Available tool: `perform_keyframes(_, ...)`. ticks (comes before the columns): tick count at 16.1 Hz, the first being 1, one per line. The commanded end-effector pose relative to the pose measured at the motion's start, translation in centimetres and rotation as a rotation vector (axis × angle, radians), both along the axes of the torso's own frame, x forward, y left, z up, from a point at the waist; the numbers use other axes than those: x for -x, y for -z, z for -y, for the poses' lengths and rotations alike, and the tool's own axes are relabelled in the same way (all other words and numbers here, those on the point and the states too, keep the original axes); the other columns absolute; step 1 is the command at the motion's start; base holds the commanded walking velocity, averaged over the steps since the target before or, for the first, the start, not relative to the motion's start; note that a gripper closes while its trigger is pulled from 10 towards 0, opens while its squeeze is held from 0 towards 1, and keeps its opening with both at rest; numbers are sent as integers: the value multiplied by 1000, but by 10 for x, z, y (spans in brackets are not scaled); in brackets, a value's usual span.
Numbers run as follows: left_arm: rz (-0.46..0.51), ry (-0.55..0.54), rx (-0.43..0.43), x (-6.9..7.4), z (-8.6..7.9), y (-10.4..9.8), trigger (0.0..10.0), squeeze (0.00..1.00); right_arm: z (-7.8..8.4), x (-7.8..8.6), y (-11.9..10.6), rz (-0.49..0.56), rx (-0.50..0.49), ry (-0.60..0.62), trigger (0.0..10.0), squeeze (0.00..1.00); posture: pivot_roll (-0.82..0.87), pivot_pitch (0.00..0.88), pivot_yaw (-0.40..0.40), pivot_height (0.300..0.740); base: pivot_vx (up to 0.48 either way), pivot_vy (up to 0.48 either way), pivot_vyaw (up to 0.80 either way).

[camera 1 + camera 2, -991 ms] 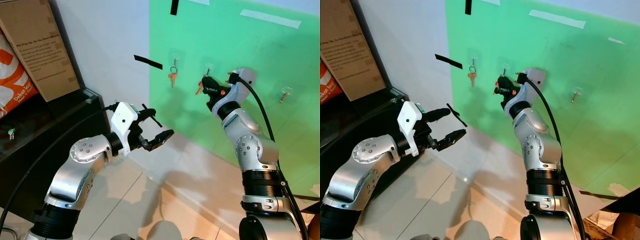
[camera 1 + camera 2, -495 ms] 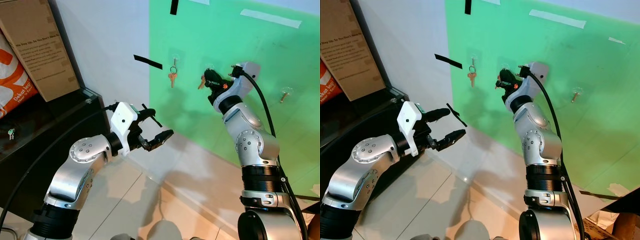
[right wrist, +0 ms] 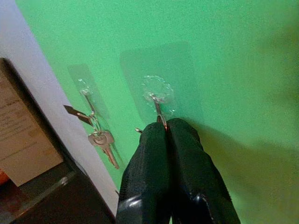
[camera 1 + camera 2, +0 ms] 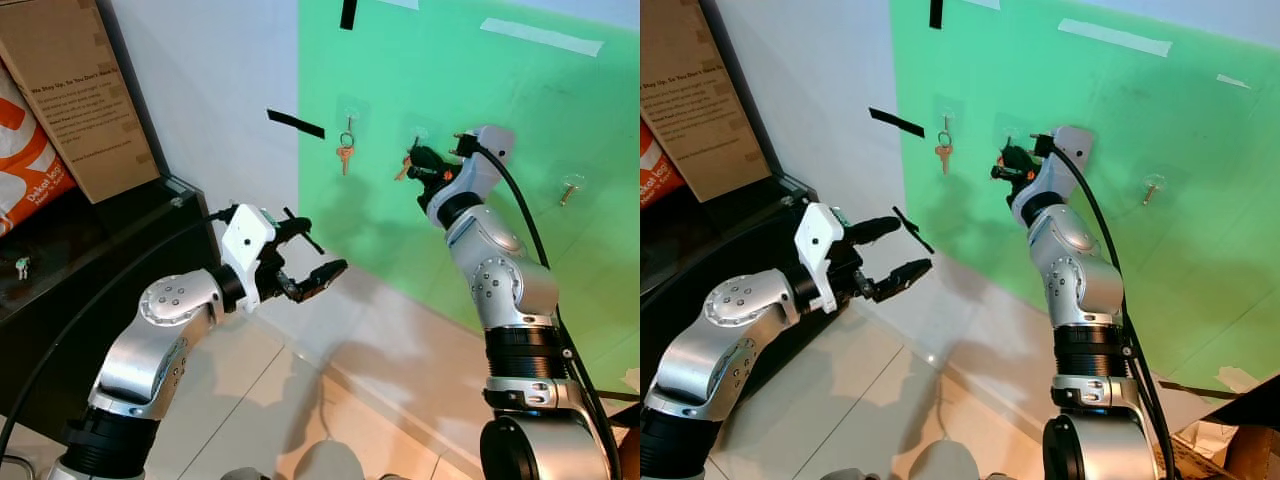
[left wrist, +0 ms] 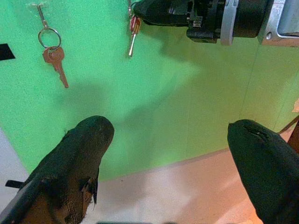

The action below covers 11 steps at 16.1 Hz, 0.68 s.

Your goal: Hang keys on a hook

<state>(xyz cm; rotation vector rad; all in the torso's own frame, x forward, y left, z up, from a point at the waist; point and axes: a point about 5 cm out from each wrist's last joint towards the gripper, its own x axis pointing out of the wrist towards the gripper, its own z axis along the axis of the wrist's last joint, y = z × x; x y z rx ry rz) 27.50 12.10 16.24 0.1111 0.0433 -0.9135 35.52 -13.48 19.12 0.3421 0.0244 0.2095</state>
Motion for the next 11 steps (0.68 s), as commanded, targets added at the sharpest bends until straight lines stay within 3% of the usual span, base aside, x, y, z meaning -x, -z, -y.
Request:
perform_keyframes(1, 3, 16, -10, 0, 3, -2, 10000, 0, 3, 0, 8, -44, 22, 18, 10000, 0, 9, 0, -7, 740, 0, 0, 0)
perform_keyframes(11, 6, 12, 2, -2, 6, -1, 10000, 0, -1, 7, 19, -77, 93, -30, 10000, 0, 3, 0, -14, 740, 0, 0, 0)
